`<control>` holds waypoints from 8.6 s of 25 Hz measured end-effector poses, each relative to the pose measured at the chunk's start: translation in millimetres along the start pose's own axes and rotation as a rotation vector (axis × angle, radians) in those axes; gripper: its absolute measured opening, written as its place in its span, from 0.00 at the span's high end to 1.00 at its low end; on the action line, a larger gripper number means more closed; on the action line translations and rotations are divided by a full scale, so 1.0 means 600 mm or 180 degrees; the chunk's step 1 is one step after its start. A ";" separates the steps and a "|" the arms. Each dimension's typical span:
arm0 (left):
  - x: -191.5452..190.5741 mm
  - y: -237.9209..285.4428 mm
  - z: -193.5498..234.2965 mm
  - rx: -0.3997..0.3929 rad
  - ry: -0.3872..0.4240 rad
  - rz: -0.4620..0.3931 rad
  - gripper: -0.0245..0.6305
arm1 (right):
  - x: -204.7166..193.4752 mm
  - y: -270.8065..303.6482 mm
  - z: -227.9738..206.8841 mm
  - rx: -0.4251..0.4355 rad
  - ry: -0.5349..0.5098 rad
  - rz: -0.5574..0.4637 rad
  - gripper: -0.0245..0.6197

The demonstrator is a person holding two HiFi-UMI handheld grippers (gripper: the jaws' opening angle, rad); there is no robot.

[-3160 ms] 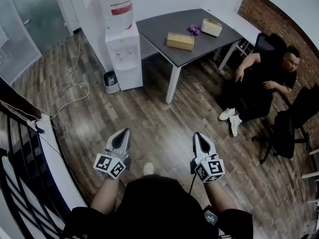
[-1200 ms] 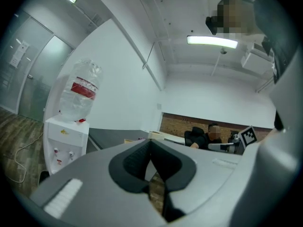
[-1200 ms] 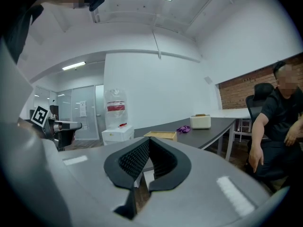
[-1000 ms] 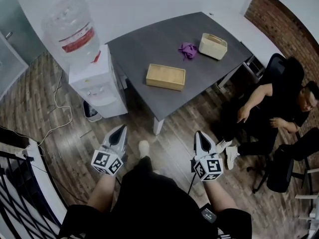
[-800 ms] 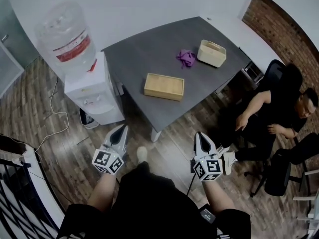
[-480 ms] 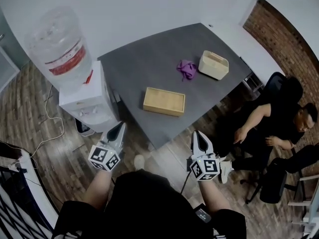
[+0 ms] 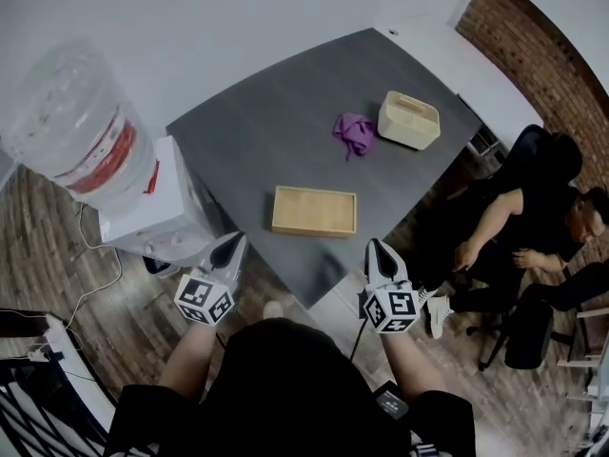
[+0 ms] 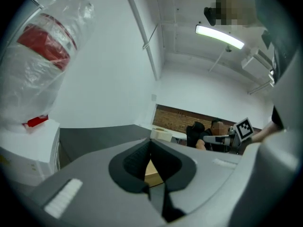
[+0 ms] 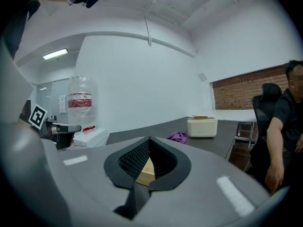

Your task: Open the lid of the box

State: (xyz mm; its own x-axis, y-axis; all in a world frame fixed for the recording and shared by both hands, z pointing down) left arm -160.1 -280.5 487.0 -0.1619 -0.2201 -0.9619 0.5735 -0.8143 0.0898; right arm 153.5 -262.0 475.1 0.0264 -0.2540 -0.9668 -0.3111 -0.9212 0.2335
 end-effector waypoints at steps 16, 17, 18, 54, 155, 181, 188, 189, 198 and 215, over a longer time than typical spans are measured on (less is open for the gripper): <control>-0.086 0.109 0.043 0.0288 -0.0434 0.0676 0.96 | -0.071 0.087 -0.053 -0.0095 0.0158 0.0638 0.96; -0.089 0.115 0.045 0.0316 -0.0447 0.0712 0.96 | -0.074 0.094 -0.058 -0.0091 0.0170 0.0670 0.96; -0.093 0.121 0.047 0.0340 -0.0454 0.0751 0.96 | -0.077 0.101 -0.061 -0.0083 0.0187 0.0701 0.96; -0.150 0.187 0.042 0.0538 -0.0529 0.1237 0.90 | -0.140 0.193 -0.063 0.0136 0.0169 0.1270 0.85; -0.148 0.192 0.055 0.0902 -0.0652 0.1402 0.92 | -0.140 0.125 -0.232 -0.0865 0.0481 0.1201 0.91; -0.148 0.193 0.057 0.0858 -0.0653 0.1420 0.92 | -0.141 0.102 -0.285 -0.1134 0.0497 0.1175 0.92; -0.148 0.193 0.056 0.0869 -0.0649 0.1430 0.92 | -0.140 0.093 -0.302 -0.1190 0.0492 0.1171 0.92; -0.148 0.193 0.056 0.0868 -0.0647 0.1433 0.92 | -0.140 0.093 -0.303 -0.1196 0.0472 0.1174 0.92; -0.147 0.194 0.058 0.0869 -0.0636 0.1462 0.92 | -0.140 0.088 -0.316 -0.1294 0.0503 0.1156 0.91; -0.146 0.195 0.059 0.0818 -0.0594 0.1495 0.91 | -0.144 0.081 -0.335 -0.1449 0.0420 0.1171 0.91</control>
State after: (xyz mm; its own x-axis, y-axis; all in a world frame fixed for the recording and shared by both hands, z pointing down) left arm -107.0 -375.6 591.1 -0.0892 -0.6625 -0.7438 0.4080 -0.7055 0.5795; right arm 327.0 -344.2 591.1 0.1211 -0.5877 -0.8000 0.1153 -0.7921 0.5994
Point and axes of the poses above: the fingertips, and each gripper's own axes: y forward along the fingers, z to its left, x out of its top, the point moved 4 cm from there along -y, backward along the fingers, and after that the axes turned 1 degree about x, right-handed, at the moved point
